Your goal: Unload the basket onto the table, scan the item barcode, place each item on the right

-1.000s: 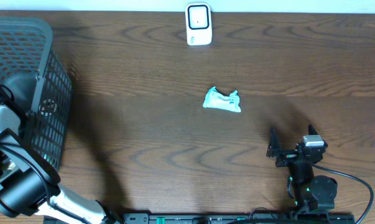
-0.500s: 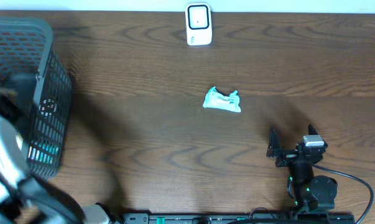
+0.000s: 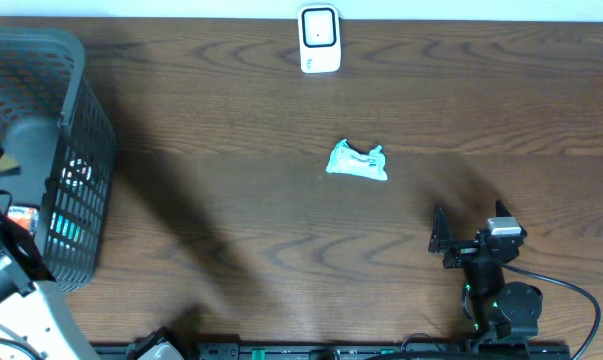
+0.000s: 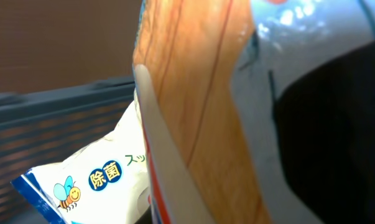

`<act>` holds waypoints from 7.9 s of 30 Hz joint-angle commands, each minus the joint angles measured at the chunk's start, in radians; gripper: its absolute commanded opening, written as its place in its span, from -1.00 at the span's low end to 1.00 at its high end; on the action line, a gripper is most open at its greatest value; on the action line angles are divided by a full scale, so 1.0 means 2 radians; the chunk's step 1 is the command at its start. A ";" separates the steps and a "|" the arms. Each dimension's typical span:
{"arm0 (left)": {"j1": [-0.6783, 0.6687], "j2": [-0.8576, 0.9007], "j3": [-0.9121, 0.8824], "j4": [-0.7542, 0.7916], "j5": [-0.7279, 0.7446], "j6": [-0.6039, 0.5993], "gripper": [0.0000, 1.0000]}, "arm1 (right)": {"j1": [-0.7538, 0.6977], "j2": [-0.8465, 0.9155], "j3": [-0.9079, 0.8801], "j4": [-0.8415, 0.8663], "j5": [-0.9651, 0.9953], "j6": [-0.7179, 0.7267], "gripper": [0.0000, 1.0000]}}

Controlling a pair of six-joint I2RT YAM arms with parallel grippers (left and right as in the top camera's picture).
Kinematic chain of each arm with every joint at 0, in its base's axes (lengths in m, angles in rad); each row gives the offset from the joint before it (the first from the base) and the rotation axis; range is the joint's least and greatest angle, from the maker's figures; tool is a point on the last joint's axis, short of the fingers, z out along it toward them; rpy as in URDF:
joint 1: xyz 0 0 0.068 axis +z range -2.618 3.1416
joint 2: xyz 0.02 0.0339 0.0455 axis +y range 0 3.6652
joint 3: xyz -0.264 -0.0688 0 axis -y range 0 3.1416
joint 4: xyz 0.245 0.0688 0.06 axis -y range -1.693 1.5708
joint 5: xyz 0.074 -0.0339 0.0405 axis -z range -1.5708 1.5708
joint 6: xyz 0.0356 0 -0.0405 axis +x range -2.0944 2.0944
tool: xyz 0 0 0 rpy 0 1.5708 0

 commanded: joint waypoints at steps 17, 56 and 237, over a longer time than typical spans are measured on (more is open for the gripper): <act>-0.341 0.066 0.009 0.014 0.099 -0.074 -0.85 | 0.003 -0.003 -0.001 -0.002 0.000 0.007 0.99; -0.549 0.365 0.009 0.018 0.015 -0.337 0.08 | 0.003 -0.003 -0.001 -0.002 0.000 0.007 0.99; -0.244 0.061 0.086 -0.038 -0.296 -0.011 0.48 | 0.003 -0.003 -0.001 -0.002 0.000 0.007 0.99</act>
